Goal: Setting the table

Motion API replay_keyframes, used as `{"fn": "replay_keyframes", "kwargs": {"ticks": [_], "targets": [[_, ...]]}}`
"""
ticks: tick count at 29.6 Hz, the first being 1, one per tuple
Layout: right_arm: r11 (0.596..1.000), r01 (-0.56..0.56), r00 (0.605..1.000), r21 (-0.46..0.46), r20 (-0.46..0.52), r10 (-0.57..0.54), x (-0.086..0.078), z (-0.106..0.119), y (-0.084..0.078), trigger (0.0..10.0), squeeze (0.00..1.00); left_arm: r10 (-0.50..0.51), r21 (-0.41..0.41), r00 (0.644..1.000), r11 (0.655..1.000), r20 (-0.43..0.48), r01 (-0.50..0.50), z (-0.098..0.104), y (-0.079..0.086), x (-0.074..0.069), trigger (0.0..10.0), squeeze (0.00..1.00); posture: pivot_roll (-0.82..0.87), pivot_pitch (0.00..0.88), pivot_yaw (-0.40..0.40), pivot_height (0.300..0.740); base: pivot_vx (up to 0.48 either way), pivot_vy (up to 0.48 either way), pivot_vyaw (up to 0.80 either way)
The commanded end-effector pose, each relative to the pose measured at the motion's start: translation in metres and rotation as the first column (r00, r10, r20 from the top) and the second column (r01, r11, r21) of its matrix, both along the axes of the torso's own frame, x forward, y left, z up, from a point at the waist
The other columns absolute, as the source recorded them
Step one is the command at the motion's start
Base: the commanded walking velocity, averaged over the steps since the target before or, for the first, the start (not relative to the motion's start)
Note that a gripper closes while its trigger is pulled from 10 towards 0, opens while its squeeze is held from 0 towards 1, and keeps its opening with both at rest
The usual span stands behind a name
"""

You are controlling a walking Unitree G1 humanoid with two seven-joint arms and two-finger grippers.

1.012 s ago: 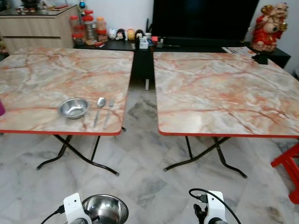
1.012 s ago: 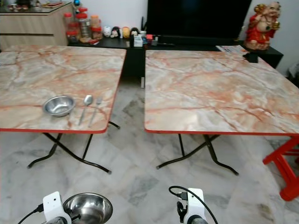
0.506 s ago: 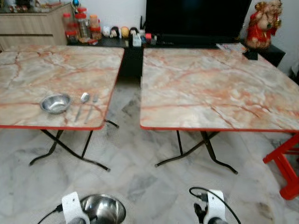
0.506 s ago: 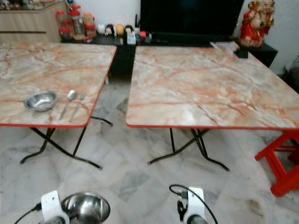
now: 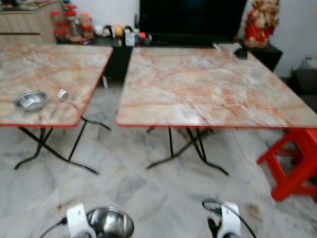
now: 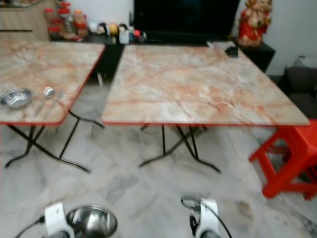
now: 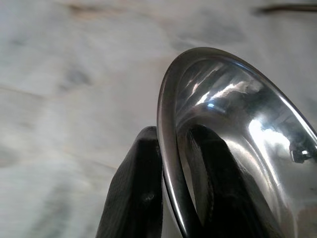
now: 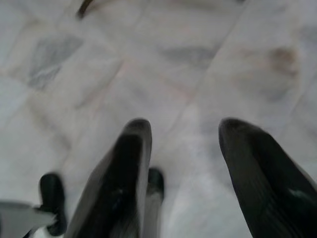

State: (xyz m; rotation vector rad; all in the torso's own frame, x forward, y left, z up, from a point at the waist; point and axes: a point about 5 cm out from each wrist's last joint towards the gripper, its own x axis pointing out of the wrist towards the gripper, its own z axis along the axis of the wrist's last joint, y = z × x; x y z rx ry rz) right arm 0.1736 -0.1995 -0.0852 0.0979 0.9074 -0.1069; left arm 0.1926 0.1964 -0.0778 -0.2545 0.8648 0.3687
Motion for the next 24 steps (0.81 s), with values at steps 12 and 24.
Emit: {"fn": "replay_keyframes", "kwargs": {"ticks": [12,24], "targets": [[0.999,-0.038,0.999,0.016,0.029,0.038,0.009,0.0031,0.0102,10.0,0.0,-0.057,0.031,0.998,0.998,0.016,0.057,0.0026,0.0053,0.0026,10.0,0.0,0.03,0.0,-0.049,0.74,0.292,0.0,0.0],[0.999,-0.034,0.999,0.023,0.03,0.033,0.0096,0.0029,0.013,10.0,0.0,-0.056,0.033,0.998,0.998,0.014,0.056,0.0027,0.0052,0.003,10.0,0.0,0.03,0.0,-0.049,0.74,0.392,0.0,0.0]]}}
